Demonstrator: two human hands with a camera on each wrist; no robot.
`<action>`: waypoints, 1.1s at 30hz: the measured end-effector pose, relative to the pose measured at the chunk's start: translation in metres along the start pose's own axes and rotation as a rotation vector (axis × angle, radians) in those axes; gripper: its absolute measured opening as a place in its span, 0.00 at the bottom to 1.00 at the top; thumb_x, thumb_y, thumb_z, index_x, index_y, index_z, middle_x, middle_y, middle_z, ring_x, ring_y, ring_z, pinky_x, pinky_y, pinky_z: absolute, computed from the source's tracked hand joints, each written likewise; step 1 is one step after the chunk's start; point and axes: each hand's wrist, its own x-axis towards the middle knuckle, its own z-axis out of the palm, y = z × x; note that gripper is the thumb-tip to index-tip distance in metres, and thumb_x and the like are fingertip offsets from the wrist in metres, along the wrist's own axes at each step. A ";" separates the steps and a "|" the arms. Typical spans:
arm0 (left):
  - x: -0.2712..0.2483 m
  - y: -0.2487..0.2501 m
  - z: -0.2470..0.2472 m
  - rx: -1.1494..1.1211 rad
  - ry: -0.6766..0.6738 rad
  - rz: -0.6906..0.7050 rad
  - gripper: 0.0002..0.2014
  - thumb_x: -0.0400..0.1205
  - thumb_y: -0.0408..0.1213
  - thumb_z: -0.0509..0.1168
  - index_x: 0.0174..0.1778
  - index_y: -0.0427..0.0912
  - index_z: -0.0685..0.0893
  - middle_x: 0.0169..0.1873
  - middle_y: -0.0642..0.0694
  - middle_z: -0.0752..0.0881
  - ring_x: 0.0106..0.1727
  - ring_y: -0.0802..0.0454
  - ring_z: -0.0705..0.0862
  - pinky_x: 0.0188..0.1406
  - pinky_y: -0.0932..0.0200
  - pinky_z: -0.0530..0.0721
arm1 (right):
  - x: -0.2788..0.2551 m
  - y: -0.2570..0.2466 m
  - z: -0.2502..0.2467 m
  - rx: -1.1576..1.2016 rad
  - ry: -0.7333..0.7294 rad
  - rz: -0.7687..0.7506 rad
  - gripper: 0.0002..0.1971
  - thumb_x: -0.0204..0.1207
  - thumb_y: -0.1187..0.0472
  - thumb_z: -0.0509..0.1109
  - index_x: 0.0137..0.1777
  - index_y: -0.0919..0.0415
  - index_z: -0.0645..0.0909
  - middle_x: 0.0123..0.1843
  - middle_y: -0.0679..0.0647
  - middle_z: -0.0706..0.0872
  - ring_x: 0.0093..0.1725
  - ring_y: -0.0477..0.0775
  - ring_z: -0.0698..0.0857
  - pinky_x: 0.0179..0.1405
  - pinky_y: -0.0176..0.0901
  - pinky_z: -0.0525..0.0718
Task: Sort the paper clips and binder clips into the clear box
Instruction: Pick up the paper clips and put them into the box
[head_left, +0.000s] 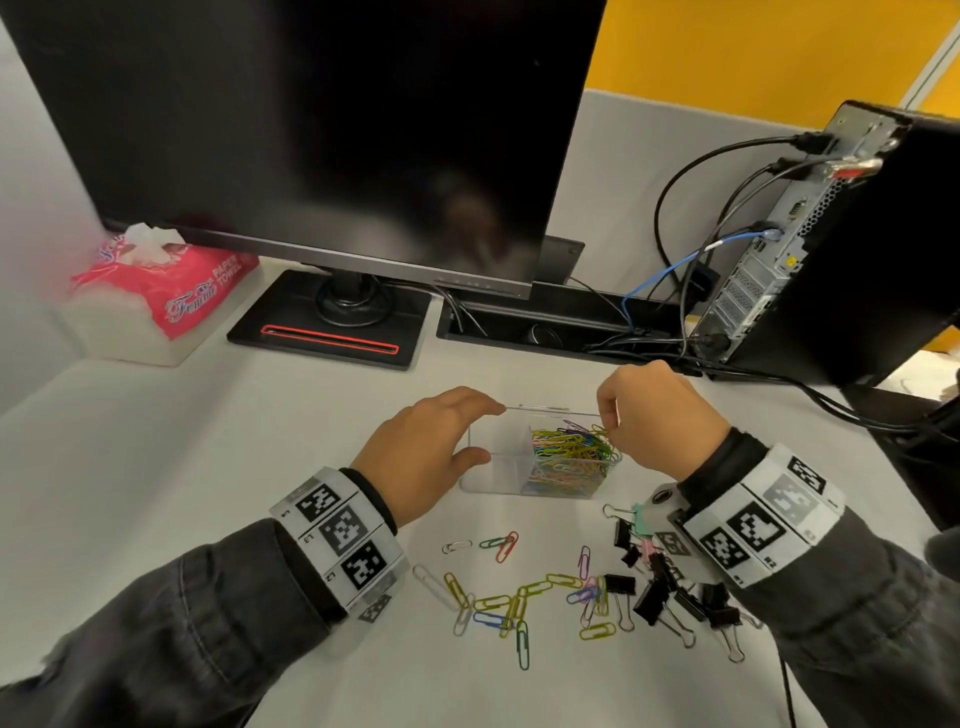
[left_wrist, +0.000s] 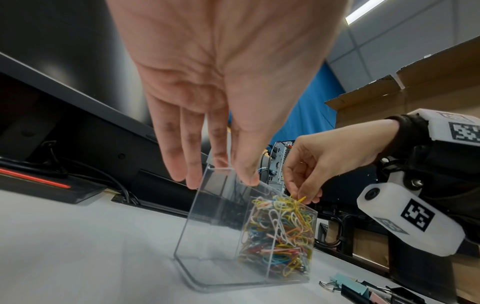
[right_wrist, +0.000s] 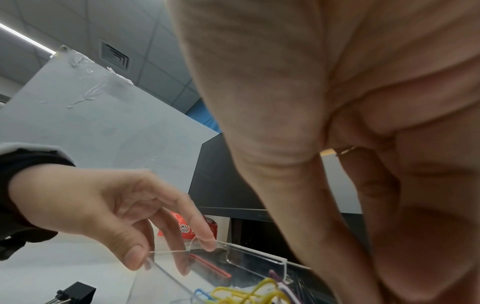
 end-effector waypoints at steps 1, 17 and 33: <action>0.000 0.000 0.000 -0.001 -0.003 -0.002 0.22 0.82 0.43 0.66 0.73 0.55 0.73 0.70 0.59 0.76 0.63 0.55 0.80 0.63 0.54 0.80 | 0.001 -0.001 -0.001 -0.018 0.000 0.001 0.07 0.75 0.70 0.65 0.41 0.59 0.80 0.43 0.56 0.83 0.41 0.56 0.76 0.40 0.41 0.74; 0.001 0.000 0.001 0.001 -0.009 -0.005 0.23 0.82 0.45 0.66 0.73 0.56 0.72 0.70 0.58 0.76 0.64 0.55 0.79 0.64 0.55 0.80 | 0.005 0.003 0.017 0.018 -0.015 0.017 0.11 0.78 0.66 0.68 0.56 0.57 0.88 0.56 0.56 0.85 0.54 0.58 0.83 0.50 0.42 0.81; 0.001 -0.002 0.002 -0.002 0.004 -0.006 0.22 0.81 0.44 0.67 0.72 0.56 0.73 0.70 0.58 0.77 0.63 0.55 0.80 0.61 0.54 0.83 | -0.056 0.004 0.039 0.226 -0.068 -0.273 0.08 0.71 0.56 0.76 0.50 0.50 0.85 0.45 0.44 0.86 0.41 0.42 0.83 0.46 0.37 0.84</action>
